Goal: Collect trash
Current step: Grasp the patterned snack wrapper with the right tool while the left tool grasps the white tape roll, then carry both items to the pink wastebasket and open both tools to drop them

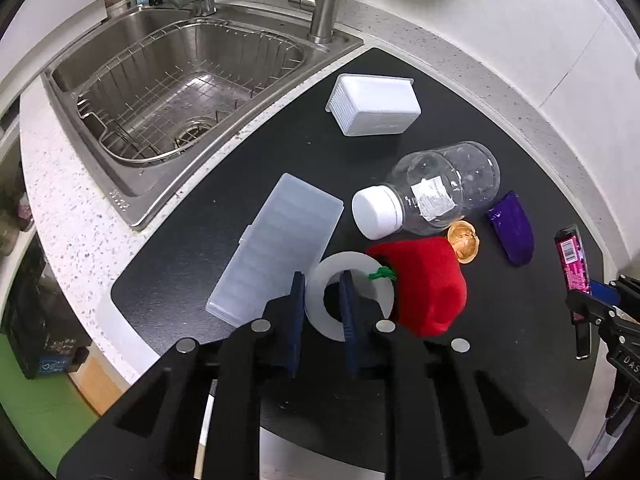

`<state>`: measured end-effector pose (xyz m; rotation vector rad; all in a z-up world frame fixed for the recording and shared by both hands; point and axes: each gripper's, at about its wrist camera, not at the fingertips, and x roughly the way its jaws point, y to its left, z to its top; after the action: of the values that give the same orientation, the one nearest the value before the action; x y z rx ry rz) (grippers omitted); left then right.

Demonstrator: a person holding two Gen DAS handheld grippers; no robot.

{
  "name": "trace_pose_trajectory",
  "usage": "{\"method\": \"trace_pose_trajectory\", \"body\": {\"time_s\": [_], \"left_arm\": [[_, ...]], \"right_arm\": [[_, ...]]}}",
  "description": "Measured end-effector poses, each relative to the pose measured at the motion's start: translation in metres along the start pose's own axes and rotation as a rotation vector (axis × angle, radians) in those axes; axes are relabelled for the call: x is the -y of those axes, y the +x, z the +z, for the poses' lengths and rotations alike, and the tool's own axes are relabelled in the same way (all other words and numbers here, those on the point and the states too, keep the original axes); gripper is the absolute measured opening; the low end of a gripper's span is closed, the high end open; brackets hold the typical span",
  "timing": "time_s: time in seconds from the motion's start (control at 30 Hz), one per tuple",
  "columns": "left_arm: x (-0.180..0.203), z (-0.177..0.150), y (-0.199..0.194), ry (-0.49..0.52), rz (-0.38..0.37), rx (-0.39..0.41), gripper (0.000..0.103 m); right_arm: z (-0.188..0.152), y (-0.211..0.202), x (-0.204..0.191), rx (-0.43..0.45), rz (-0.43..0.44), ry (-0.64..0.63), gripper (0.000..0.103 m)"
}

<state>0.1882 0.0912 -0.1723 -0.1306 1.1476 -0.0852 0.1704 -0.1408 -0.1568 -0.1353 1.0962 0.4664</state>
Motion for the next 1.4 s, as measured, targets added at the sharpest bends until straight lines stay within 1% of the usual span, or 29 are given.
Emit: {"method": "trace_pose_trajectory", "body": {"time_s": [0.2, 0.4, 0.53, 0.8, 0.93, 1.03, 1.17, 1.3, 1.4], "left_arm": [[0.001, -0.003, -0.011, -0.014, -0.013, 0.023, 0.015], [0.007, -0.006, -0.039, -0.015, -0.036, 0.072, 0.015], [0.015, -0.012, -0.068, -0.001, -0.051, 0.12, 0.015], [0.024, -0.027, -0.124, 0.026, -0.054, 0.216, 0.015], [0.019, -0.043, -0.155, 0.026, -0.028, 0.265, 0.015], [0.009, -0.058, -0.172, 0.011, -0.009, 0.287, 0.015], [-0.019, -0.087, -0.192, -0.052, 0.036, 0.307, 0.015], [-0.061, -0.125, -0.204, -0.151, 0.096, 0.309, 0.015], [-0.093, -0.158, -0.209, -0.233, 0.135, 0.298, 0.015]], "right_arm": [[0.002, -0.01, -0.002, 0.028, 0.006, -0.002, 0.022], [0.007, -0.026, -0.006, 0.066, 0.007, -0.012, 0.022], [0.01, -0.041, -0.011, 0.099, 0.007, -0.029, 0.022], [0.012, -0.069, -0.024, 0.165, 0.016, -0.067, 0.022], [0.01, -0.081, -0.041, 0.189, 0.032, -0.106, 0.022], [0.009, -0.088, -0.061, 0.205, 0.067, -0.146, 0.022], [0.01, -0.087, -0.1, 0.211, 0.131, -0.215, 0.022], [0.009, -0.072, -0.157, 0.191, 0.226, -0.317, 0.022], [0.003, -0.054, -0.207, 0.151, 0.289, -0.401, 0.022]]}}
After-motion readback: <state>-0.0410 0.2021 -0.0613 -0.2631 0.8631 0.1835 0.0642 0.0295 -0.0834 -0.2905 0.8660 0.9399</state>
